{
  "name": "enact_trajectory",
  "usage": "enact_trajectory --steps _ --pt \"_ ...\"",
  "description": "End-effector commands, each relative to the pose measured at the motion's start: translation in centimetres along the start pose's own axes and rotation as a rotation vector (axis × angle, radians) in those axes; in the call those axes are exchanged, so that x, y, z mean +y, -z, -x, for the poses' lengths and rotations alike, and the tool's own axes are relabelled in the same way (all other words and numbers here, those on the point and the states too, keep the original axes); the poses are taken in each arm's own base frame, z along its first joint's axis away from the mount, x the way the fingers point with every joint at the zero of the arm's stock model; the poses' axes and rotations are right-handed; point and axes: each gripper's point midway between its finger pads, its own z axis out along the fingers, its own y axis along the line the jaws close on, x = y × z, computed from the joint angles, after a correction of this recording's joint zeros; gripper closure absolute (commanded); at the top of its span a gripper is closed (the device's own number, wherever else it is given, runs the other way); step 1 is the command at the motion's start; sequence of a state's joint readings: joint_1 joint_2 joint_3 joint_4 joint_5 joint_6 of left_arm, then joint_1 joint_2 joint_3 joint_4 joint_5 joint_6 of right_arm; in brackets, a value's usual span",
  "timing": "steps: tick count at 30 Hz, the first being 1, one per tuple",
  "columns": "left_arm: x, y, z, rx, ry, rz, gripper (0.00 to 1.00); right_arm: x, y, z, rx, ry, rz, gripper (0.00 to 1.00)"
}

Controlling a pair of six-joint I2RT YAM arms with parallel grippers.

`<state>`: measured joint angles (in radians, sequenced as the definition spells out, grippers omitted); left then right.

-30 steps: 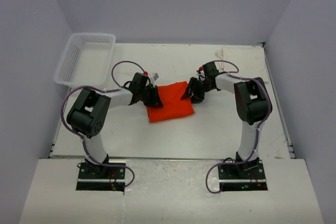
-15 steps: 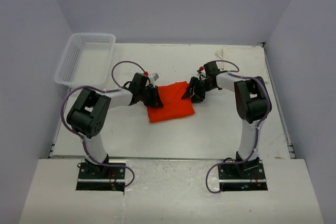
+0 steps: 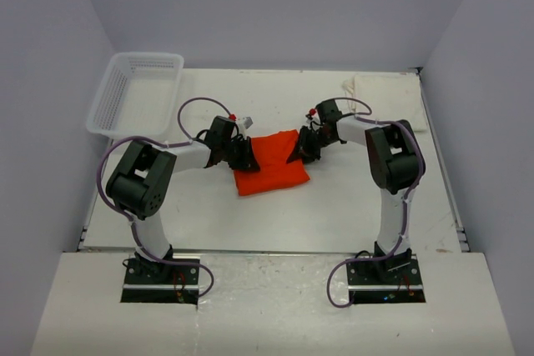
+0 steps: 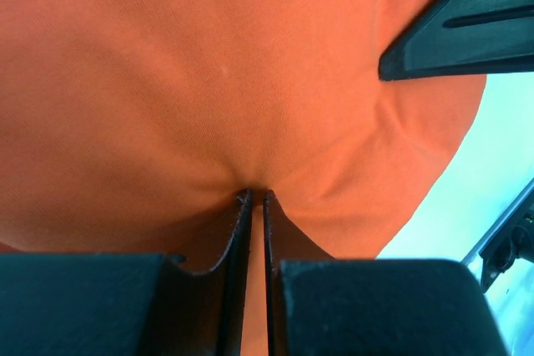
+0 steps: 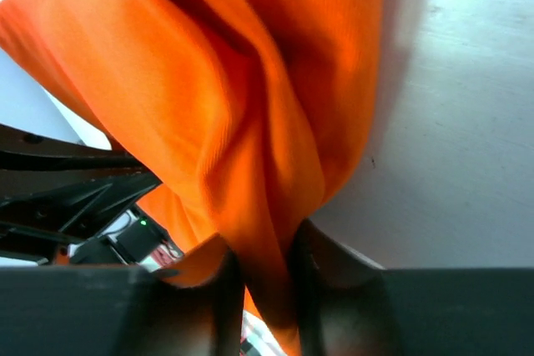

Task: Fold and stack the t-shirts
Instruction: Put the neatly folded tshirt into the corner of the board with the right arm

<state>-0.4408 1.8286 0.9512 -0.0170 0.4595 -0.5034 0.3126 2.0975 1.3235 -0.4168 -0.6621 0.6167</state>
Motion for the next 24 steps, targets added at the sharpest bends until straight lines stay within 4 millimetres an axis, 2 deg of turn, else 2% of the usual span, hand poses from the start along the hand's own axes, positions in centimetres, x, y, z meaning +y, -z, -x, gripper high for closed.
enact_trajectory --steps 1,4,8,15,16,17,19,21,22,24 --pt "0.1 0.2 -0.9 0.021 -0.032 0.002 0.89 -2.9 -1.0 -0.4 -0.012 -0.016 -0.125 0.85" --pt "0.2 0.2 -1.0 0.023 -0.032 0.005 0.89 -2.6 -0.1 0.0 -0.050 0.003 -0.145 1.00" --pt "1.4 0.3 -0.8 0.001 -0.027 0.067 0.89 -2.7 0.9 0.3 -0.067 0.035 -0.188 1.00" --pt "2.2 0.7 -0.3 -0.041 -0.025 0.129 0.86 0.1 3.6 2.0 -0.151 0.229 -0.246 1.00" --pt "1.4 1.3 0.4 -0.071 -0.032 0.117 0.86 0.9 3.8 2.1 -0.174 0.269 -0.257 1.00" --pt "1.3 1.5 0.1 -0.079 -0.033 0.121 0.85 1.3 4.5 2.8 -0.199 0.311 -0.284 1.00" --pt "-1.5 2.8 2.0 -0.179 -0.084 0.049 0.85 1.0 5.2 3.9 -0.254 0.361 -0.386 1.00" --pt "-2.8 3.6 2.2 -0.225 -0.106 0.021 0.84 0.7 6.4 5.1 -0.292 0.379 -0.469 1.00" --pt "-4.2 4.6 2.7 -0.264 -0.120 -0.004 0.84 0.4 6.8 5.7 -0.311 0.384 -0.503 1.00" --pt "-5.5 6.2 2.9 -0.315 -0.133 -0.030 0.83 1.0 7.8 6.4 -0.339 0.399 -0.530 1.00"
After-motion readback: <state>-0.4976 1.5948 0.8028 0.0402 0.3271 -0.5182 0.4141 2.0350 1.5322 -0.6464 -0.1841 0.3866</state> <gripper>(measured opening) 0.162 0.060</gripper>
